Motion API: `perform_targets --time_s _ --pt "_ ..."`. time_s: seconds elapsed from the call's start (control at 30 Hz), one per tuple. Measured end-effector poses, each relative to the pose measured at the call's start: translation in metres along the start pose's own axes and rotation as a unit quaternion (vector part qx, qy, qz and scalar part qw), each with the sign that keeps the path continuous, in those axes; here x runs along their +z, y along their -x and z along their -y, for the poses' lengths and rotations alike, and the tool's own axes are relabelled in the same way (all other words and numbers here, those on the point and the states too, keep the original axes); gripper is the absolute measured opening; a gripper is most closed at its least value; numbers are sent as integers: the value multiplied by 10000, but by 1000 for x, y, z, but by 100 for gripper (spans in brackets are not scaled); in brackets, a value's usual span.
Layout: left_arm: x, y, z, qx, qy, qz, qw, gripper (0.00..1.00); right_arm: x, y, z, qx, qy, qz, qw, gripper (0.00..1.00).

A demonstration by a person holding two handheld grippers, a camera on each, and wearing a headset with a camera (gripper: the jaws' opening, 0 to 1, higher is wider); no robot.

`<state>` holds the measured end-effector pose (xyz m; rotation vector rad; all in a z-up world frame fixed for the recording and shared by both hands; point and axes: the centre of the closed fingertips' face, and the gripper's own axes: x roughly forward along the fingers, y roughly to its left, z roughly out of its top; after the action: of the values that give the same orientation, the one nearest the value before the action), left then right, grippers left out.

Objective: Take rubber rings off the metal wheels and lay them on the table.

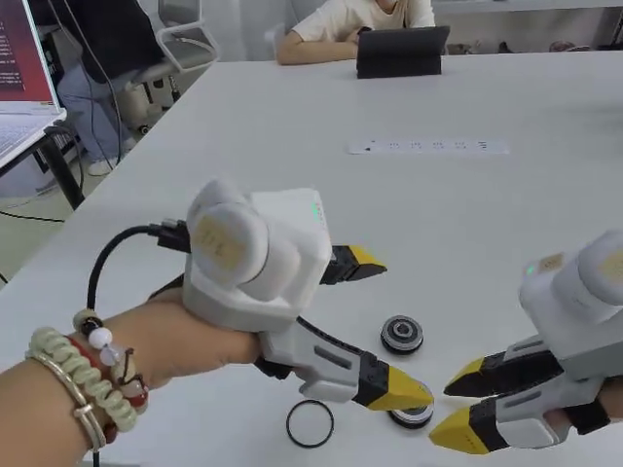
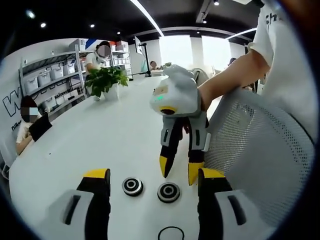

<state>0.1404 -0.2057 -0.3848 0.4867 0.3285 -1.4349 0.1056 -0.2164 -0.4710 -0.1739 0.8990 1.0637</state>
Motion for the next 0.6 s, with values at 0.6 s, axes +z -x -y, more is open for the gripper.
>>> perform_targets --time_s 0.6 --pt "-36 -28 21 -244 218 -322 9989 42 6 -8 3 -148 372 145 9991 29"
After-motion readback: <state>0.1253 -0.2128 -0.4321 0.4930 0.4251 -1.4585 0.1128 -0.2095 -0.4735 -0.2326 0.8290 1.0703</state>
